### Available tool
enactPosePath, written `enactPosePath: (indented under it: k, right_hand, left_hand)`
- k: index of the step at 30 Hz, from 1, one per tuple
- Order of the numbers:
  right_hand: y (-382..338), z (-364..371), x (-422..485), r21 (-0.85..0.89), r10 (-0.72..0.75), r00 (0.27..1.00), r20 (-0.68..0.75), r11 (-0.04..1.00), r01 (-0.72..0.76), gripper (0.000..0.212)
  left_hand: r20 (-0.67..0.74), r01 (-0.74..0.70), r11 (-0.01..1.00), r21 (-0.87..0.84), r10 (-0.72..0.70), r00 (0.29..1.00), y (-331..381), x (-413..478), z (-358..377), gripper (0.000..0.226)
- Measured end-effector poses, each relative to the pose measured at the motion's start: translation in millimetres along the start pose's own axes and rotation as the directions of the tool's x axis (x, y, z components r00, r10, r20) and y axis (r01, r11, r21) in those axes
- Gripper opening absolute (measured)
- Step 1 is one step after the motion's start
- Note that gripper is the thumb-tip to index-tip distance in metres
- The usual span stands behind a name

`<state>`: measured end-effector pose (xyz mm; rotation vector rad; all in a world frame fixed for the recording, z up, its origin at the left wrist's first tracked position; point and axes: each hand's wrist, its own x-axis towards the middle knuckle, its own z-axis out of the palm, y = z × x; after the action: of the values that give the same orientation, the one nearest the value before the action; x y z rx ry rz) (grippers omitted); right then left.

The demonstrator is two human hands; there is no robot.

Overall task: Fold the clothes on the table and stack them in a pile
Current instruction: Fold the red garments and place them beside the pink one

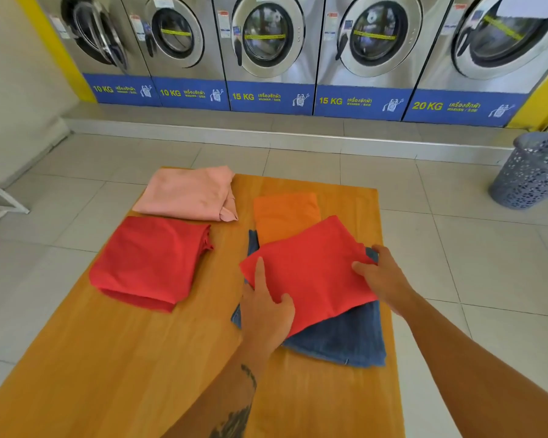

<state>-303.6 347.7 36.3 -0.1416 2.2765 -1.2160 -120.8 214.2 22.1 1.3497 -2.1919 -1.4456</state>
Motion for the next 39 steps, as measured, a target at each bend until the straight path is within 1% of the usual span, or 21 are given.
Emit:
enactPosePath:
  k: [2, 4, 5, 8, 12, 15, 17, 19, 23, 25, 28, 31, 33, 36, 39]
  right_hand:
    - [-4.2, -0.2, -0.1, 0.046, 0.014, 0.999, 0.046, 0.999, -0.017, 0.072]
    - [-7.3, 1.6, 0.4, 0.066, 0.030, 0.996, 0.081, 0.997, -0.036, 0.078]
    - [-8.7, 3.3, -1.0, 0.066, 0.034, 0.996, 0.084, 0.997, -0.039, 0.080]
    - [-9.5, 8.5, -6.8, 0.045, 0.028, 0.997, 0.069, 0.999, -0.031, 0.078]
    - [-8.0, 14.9, -22.4, 0.176, 0.030, 0.994, 0.107, 0.983, -0.049, 0.074]
    - [-9.1, 19.4, -44.4, 0.219, -0.042, 0.993, 0.111, 0.976, 0.017, 0.072]
    - [-11.3, 25.8, -61.9, 0.230, -0.101, 0.992, 0.073, 0.970, 0.082, 0.071]
    - [-14.0, 35.9, -80.0, 0.203, -0.161, 0.986, 0.033, 0.967, 0.151, 0.070]
    - [-25.9, 72.8, -111.8, 0.184, -0.220, 0.975, 0.029, 0.960, 0.211, 0.073]
    - [-33.6, 100.6, -125.5, 0.170, -0.233, 0.972, 0.043, 0.960, 0.222, 0.073]
    - [-52.8, 151.5, -148.8, 0.184, -0.248, 0.966, 0.074, 0.955, 0.231, 0.063]
    - [-75.1, 207.5, -169.3, 0.210, -0.275, 0.959, 0.072, 0.944, 0.255, 0.054]
    - [-86.2, 245.2, -179.2, 0.221, -0.301, 0.950, 0.081, 0.935, 0.277, 0.052]
    - [-86.2, 297.3, -188.8, 0.205, -0.306, 0.944, 0.125, 0.939, 0.277, 0.052]
    - [-72.2, 339.0, -198.7, 0.118, -0.220, 0.945, 0.243, 0.973, 0.196, 0.053]
  left_hand:
    - [0.082, -0.107, 0.993, 0.055, 0.103, 0.991, -2.1, -3.1, 0.3, 0.080]
    - [0.132, -0.191, 0.981, 0.035, 0.185, 0.974, -3.5, -4.5, -2.0, 0.080]
    - [0.145, -0.186, 0.983, -0.006, 0.185, 0.972, -3.7, -3.6, -4.5, 0.080]
    - [0.163, -0.092, 0.982, -0.163, 0.119, 0.979, -2.7, 4.9, -16.8, 0.079]
    - [0.205, 0.034, 0.919, -0.392, 0.051, 0.977, -0.1, 12.6, -36.2, 0.075]
    - [0.221, 0.060, 0.894, -0.444, 0.045, 0.974, -2.1, 13.7, -51.2, 0.067]
    - [0.223, 0.057, 0.892, -0.448, 0.050, 0.974, -6.4, 14.6, -66.7, 0.062]
    - [0.215, 0.048, 0.883, -0.466, 0.061, 0.975, -11.2, 14.6, -87.7, 0.057]
    - [0.174, -0.015, 0.878, -0.478, 0.112, 0.978, -29.0, 15.7, -139.7, 0.047]
    - [0.152, -0.037, 0.874, -0.485, 0.126, 0.980, -44.9, 18.4, -170.0, 0.044]
    - [0.126, -0.047, 0.879, -0.474, 0.121, 0.985, -71.3, 23.8, -221.9, 0.041]
    - [0.079, -0.040, 0.869, -0.493, 0.090, 0.993, -103.7, 30.2, -273.7, 0.043]
    - [0.055, -0.032, 0.869, -0.494, 0.069, 0.996, -127.5, 34.0, -304.5, 0.046]
    - [0.025, -0.034, 0.899, -0.437, 0.050, 0.998, -163.3, 36.0, -340.2, 0.050]
    - [0.032, -0.015, 0.959, -0.282, 0.024, 0.999, -199.4, 38.6, -360.8, 0.052]
